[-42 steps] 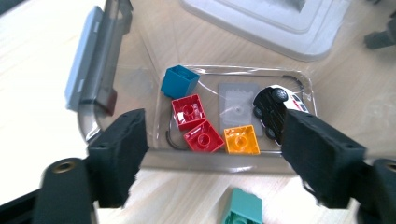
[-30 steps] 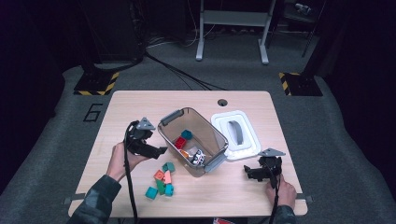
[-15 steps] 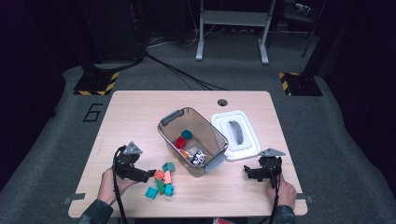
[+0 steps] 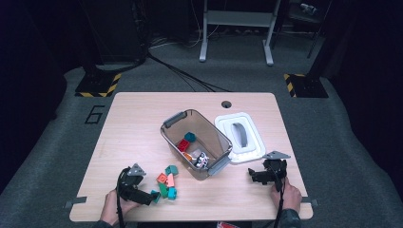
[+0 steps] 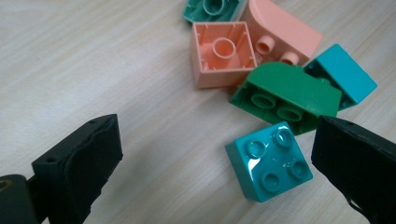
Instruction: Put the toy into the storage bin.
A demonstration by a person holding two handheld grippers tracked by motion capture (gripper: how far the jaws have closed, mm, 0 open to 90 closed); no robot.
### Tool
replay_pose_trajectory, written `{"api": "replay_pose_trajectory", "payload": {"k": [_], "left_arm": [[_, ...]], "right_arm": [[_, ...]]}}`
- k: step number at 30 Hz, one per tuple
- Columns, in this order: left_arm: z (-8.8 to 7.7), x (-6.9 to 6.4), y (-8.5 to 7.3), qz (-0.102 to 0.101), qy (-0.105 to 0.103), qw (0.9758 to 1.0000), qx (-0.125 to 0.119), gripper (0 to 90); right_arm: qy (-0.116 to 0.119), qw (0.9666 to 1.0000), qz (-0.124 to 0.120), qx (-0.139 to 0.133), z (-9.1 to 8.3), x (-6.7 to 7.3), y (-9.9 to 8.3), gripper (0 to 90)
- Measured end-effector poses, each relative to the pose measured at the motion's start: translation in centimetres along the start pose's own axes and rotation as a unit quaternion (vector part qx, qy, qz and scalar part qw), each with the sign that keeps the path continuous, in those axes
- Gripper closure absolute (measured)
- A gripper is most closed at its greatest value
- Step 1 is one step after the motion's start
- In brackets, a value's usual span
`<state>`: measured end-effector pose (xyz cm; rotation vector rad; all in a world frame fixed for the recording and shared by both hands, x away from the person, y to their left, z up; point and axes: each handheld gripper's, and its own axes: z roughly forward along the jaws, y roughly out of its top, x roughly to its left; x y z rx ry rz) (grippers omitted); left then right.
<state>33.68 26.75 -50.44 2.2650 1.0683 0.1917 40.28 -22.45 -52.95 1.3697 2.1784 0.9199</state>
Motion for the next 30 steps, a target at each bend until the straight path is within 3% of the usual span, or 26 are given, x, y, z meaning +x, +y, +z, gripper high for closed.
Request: {"api": "replay_pose_trajectory", "payload": {"k": [2,5,6,14,20,25,27,30], "left_arm": [[0.6,-0.3,-0.2,0.011,0.009,0.9998,0.012,1.9],[0.9,-0.4,-0.4,0.012,0.016,0.9996,0.018,3.3],[0.8,-0.3,-0.4,0.019,0.029,0.9992,0.020,3.9],[-0.1,1.3,-0.4,-0.008,0.042,0.9991,-0.002,9.6],[0.1,0.4,0.3,0.020,0.038,0.9990,-0.006,16.0],[0.5,-0.1,0.5,0.039,0.023,0.9990,0.007,33.5],[0.7,-0.3,0.6,0.045,0.028,0.9985,0.012,46.0],[0.7,-0.4,0.7,0.048,0.029,0.9984,0.010,57.7]], "right_arm": [[0.000,1.0000,-0.002,-0.001,0.0,0.0,0.0,0.0],[0.000,1.0000,0.000,0.000,0.0,0.0,0.0,0.0],[0.000,1.0000,0.001,0.000,0.0,0.0,0.0,0.0],[0.000,1.0000,0.001,0.000,0.0,0.0,0.0,0.0],[0.000,1.0000,0.002,0.000,0.0,0.0,0.0,0.0],[0.000,1.0000,0.002,0.000,0.0,0.0,0.0,0.0],[0.000,1.0000,-0.001,-0.001,0.0,0.0,0.0,0.0],[0.000,1.0000,-0.001,0.000,0.0,0.0,0.0,0.0]]}}
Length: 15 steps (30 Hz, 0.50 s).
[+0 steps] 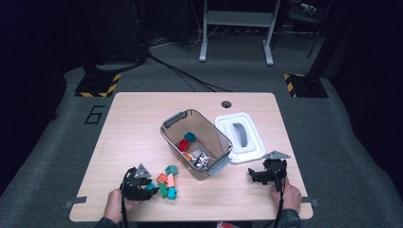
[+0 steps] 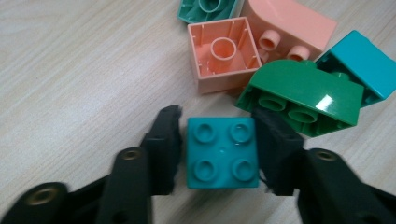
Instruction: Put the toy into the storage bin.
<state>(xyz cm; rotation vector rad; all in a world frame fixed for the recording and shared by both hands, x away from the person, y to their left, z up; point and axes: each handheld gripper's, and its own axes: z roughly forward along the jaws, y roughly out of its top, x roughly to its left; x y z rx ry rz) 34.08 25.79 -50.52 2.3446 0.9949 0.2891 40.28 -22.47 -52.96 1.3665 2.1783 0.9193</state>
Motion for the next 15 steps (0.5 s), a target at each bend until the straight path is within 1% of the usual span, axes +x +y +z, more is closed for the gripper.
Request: {"api": "replay_pose_trajectory", "payload": {"k": [4,8,10,11,13,15], "left_arm": [[-0.1,0.2,0.0,-0.002,0.003,1.0000,0.003,58.7],[-0.3,0.3,0.3,-0.003,0.009,1.0000,-0.001,58.8],[-0.5,0.4,0.5,-0.002,0.009,1.0000,0.000,58.8],[-0.5,0.4,0.6,-0.003,0.012,0.9999,-0.005,58.8],[-0.7,0.7,0.8,-0.001,0.018,0.9998,-0.007,58.8],[-0.8,0.8,1.1,-0.004,0.019,0.9998,-0.010,58.8]], "right_arm": [[0.000,1.0000,0.000,0.000,0.0,0.0,0.0,0.0],[0.000,1.0000,0.000,0.000,0.0,0.0,0.0,0.0],[0.000,1.0000,0.000,0.000,0.0,0.0,0.0,0.0],[0.000,1.0000,0.000,0.000,0.0,0.0,0.0,0.0],[0.000,1.0000,0.000,0.000,0.0,0.0,0.0,0.0],[0.000,1.0000,0.002,0.001,0.0,0.0,0.0,0.0]]}}
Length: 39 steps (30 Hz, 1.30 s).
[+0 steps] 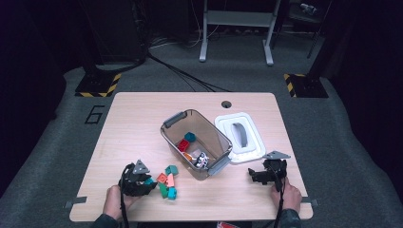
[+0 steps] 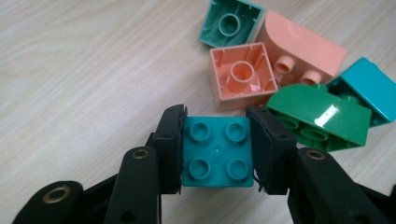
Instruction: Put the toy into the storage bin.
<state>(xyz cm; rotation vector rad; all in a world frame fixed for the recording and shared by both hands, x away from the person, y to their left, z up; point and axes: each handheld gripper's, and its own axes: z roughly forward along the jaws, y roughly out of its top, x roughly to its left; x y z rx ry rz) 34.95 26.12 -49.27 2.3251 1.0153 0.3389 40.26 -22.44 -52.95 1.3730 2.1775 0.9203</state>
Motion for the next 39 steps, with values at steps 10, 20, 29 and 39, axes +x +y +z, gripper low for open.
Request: {"api": "replay_pose_trajectory", "payload": {"k": [10,20,29,39], "left_arm": [[-0.9,0.9,1.3,-0.004,0.006,0.9999,-0.014,58.8],[-2.1,1.7,3.7,0.005,0.017,0.9993,-0.033,58.8],[-3.3,2.3,5.3,0.011,0.021,0.9988,-0.044,58.8],[-5.0,3.1,7.7,0.016,0.029,0.9975,-0.063,58.8]], "right_arm": [[0.000,1.0000,0.000,0.000,0.0,0.0,0.0,0.0],[0.000,1.0000,-0.003,-0.001,0.0,0.0,0.0,0.0],[0.000,1.0000,-0.003,-0.001,0.0,0.0,0.0,0.0],[0.000,1.0000,-0.003,-0.001,0.0,0.0,0.0,0.0]]}}
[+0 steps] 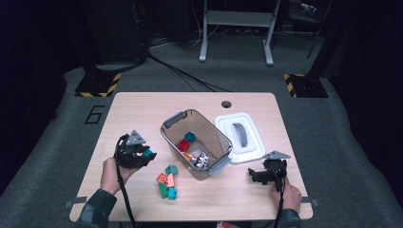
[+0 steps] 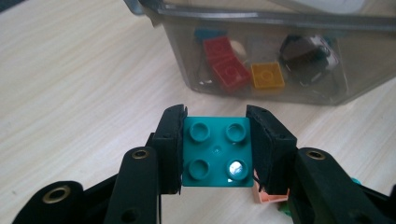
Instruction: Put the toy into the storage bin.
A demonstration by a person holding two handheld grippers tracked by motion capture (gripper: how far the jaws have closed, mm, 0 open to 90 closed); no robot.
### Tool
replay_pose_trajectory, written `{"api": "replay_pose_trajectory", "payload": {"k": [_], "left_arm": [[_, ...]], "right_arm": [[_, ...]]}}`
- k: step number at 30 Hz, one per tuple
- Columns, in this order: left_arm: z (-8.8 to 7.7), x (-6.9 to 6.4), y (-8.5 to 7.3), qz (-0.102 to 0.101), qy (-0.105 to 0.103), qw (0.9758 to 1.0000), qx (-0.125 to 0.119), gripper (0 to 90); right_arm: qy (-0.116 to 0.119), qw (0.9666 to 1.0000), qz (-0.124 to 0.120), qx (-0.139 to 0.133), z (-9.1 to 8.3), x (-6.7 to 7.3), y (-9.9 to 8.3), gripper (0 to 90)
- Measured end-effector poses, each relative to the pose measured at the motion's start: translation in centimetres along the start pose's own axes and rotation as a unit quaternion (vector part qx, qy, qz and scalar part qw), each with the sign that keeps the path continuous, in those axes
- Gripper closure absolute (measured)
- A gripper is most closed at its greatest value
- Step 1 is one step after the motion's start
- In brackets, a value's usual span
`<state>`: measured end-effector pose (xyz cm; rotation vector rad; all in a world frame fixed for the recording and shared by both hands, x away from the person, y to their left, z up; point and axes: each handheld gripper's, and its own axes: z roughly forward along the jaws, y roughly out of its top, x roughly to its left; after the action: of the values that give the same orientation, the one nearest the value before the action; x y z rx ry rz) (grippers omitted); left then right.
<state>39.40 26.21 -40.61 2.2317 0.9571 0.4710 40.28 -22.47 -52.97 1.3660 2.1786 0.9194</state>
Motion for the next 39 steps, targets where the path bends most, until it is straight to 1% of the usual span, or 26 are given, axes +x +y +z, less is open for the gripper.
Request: {"api": "replay_pose_trajectory", "payload": {"k": [1,2,3,8,9,10,12,16,18,20,25,26,28,31,32,35,36,37,39], "left_arm": [[-0.1,0.1,0.4,-0.001,0.003,1.0000,-0.005,58.8],[-0.2,0.2,0.6,0.001,0.003,1.0000,-0.004,58.8],[-0.2,0.3,0.9,-0.003,0.002,1.0000,-0.009,58.8],[-0.4,0.6,2.2,0.003,0.005,0.9999,-0.016,58.8],[-0.5,0.7,2.5,0.008,0.008,0.9998,-0.016,58.8],[-0.5,0.7,2.7,0.004,0.007,0.9998,-0.018,58.8],[-0.4,0.9,3.3,0.007,0.002,0.9999,-0.016,58.8],[-0.3,1.0,4.3,0.017,0.006,0.9997,-0.015,58.8],[-0.3,1.0,4.9,0.017,0.006,0.9996,-0.019,58.8],[-0.3,1.0,5.3,0.021,0.007,0.9996,-0.020,58.8],[0.1,1.1,6.5,0.031,0.007,0.9993,-0.020,58.8],[0.3,1.0,6.6,0.029,0.010,0.9992,-0.024,58.8],[0.4,1.0,7.0,0.025,0.007,0.9993,-0.026,58.8],[0.6,1.0,7.6,0.030,0.006,0.9992,-0.025,58.8],[0.8,0.9,7.8,0.028,0.007,0.9992,-0.029,58.8],[1.0,0.9,8.2,0.028,0.005,0.9991,-0.031,58.8],[1.2,0.8,8.6,0.029,0.005,0.9990,-0.032,58.8],[1.2,0.8,8.6,0.029,0.005,0.9990,-0.032,58.8],[1.6,0.7,9.1,0.037,0.004,0.9989,-0.029,58.8]], "right_arm": [[0.000,1.0000,0.002,0.000,0.0,0.0,0.0,0.0],[0.000,1.0000,0.000,0.000,0.0,0.0,0.0,0.0],[0.000,1.0000,0.001,0.000,0.0,0.0,0.0,0.0],[0.000,1.0000,0.001,0.000,0.0,0.0,0.0,0.0],[0.000,1.0000,0.000,0.000,0.0,0.0,0.0,0.0],[0.000,1.0000,0.001,0.000,0.0,0.0,0.0,0.0],[0.000,1.0000,0.000,0.000,0.0,0.0,0.0,0.0],[0.000,1.0000,0.002,0.000,0.0,0.0,0.0,0.0],[0.000,1.0000,0.000,0.000,0.0,0.0,0.0,0.0],[0.000,1.0000,0.002,0.001,0.0,0.0,0.0,0.0],[0.000,1.0000,0.000,0.000,0.0,0.0,0.0,0.0],[0.000,1.0000,0.000,0.000,0.0,0.0,0.0,0.0],[0.000,1.0000,0.000,0.000,0.0,0.0,0.0,0.0],[0.000,1.0000,0.000,0.000,0.0,0.0,0.0,0.0],[0.000,1.0000,0.000,0.000,0.0,0.0,0.0,0.0],[0.000,1.0000,0.002,0.001,0.0,0.0,0.0,0.0],[0.000,1.0000,0.000,0.000,0.0,0.0,0.0,0.0],[0.000,1.0000,0.000,0.000,0.0,0.0,0.0,0.0],[0.000,1.0000,0.000,0.000,0.0,0.0,0.0,0.0]]}}
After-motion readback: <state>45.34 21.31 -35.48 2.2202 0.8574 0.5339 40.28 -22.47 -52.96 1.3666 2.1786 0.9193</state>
